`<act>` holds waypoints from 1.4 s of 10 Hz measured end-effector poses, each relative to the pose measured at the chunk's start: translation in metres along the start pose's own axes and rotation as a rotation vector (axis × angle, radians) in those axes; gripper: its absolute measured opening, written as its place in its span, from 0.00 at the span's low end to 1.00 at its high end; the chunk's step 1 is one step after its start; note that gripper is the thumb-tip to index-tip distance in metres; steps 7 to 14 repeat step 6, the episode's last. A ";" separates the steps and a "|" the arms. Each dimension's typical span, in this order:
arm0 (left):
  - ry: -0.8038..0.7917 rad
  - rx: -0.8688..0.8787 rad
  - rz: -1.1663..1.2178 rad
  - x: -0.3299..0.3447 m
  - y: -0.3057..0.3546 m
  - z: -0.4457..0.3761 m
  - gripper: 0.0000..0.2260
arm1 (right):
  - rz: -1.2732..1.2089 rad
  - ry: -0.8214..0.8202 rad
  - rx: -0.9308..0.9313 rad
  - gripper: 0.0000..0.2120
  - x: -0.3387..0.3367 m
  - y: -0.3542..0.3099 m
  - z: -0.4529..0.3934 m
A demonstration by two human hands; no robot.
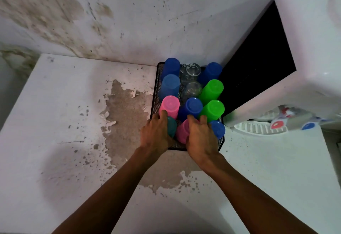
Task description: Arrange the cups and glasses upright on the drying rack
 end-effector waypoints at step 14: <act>0.071 0.022 0.003 -0.022 0.015 0.027 0.50 | -0.028 0.119 -0.063 0.39 -0.037 0.018 0.019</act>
Point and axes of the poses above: each hand's wrist, its own z-axis away from the middle knuckle, its own x-axis out of the palm, y = z × x, the point moved 3 cm from there along -z, towards the middle knuckle, and after that the axes turned 2 degrees about -y, right-handed, at the moved point
